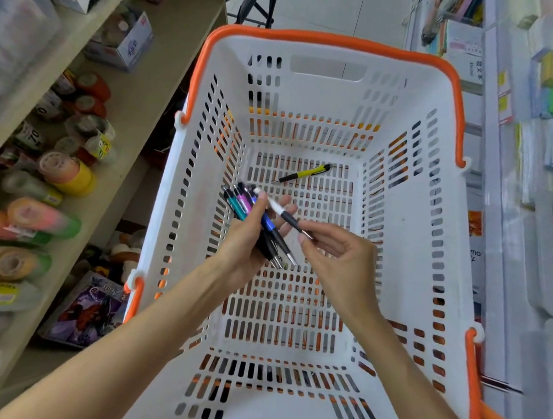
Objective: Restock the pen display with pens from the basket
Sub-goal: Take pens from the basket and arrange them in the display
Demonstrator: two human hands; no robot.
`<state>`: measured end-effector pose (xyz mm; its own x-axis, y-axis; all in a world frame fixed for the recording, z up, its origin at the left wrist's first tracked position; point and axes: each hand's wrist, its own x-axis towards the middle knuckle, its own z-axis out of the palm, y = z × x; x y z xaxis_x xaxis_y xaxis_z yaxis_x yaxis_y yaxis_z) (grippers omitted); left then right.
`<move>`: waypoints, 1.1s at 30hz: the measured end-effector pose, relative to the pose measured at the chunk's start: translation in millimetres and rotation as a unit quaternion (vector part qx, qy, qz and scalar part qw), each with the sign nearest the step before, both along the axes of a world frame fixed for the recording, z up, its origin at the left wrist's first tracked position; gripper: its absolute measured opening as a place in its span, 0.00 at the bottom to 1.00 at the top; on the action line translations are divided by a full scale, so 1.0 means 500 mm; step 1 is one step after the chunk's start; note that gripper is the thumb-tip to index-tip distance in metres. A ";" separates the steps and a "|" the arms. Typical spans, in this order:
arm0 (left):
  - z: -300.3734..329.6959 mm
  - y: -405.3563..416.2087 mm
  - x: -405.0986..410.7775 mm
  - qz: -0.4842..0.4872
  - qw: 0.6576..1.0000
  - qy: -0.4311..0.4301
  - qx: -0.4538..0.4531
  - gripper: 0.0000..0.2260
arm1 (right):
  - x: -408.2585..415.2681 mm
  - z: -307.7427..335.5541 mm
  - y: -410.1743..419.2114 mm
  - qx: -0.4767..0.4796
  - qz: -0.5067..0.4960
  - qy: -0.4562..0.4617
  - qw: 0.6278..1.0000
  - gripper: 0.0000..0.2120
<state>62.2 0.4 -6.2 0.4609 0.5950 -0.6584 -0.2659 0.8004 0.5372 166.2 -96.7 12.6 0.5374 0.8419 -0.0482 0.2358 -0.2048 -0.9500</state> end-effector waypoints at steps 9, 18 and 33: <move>0.049 -0.014 -0.023 -0.094 0.995 -0.016 0.001 0.17 | 0.005 0.055 -0.029 -0.134 0.134 0.015 0.982 0.05; 0.273 -0.048 -0.125 -0.261 0.964 -0.018 0.043 0.13 | -0.017 0.229 0.051 -0.078 0.124 0.128 0.981 0.12; 0.480 -0.103 -0.559 -0.093 0.993 0.032 0.061 0.12 | -0.464 0.431 0.189 -0.071 0.386 0.068 0.917 0.04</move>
<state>-217.3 -51.1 233.9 0.5294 0.5811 -0.6182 -0.0815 0.7601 0.6447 -65.8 -2.0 228.1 -0.2363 0.9489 -0.2092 0.2442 -0.1504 -0.9580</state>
